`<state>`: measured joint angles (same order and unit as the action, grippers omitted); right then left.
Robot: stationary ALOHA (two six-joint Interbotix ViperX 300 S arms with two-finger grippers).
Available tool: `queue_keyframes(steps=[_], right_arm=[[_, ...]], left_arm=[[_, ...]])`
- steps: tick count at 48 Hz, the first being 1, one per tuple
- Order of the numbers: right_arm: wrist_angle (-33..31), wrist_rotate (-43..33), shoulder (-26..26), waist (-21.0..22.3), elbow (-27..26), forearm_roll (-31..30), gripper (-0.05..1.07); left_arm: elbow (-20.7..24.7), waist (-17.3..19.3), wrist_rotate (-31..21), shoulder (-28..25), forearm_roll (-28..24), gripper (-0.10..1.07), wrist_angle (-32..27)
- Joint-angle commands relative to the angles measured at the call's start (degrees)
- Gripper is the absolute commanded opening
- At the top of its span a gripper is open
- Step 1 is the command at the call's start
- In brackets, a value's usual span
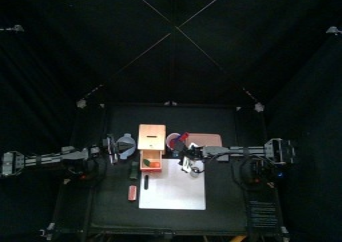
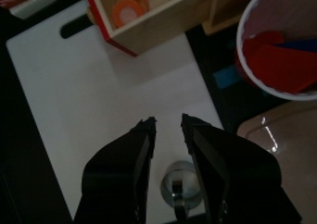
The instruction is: Put carrot into open drawer
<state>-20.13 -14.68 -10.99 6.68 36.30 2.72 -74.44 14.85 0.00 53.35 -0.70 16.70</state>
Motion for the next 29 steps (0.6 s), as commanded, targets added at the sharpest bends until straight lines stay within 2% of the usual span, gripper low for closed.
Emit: queue_keyframes(steps=[1,8,15,29], right_arm=[[6.42,0.35,-2.81,-0.26,2.20,-1.41,0.69],[16.17,0.09,-5.27,-1.93,6.68,-3.78,0.69],[24.52,-0.09,-5.19,-2.02,10.11,-3.87,0.69],[26.10,-0.09,-4.04,-2.20,10.90,-3.87,0.69]], left_arm=[[1.41,-0.09,-0.09,-0.18,0.09,-0.01,-0.62],[1.41,-0.09,-0.09,-0.18,0.09,-0.01,-2.29],[1.76,0.00,-0.09,-0.26,0.18,-0.01,-2.81],[2.29,0.35,-0.09,-0.26,0.09,-0.01,-4.48]])
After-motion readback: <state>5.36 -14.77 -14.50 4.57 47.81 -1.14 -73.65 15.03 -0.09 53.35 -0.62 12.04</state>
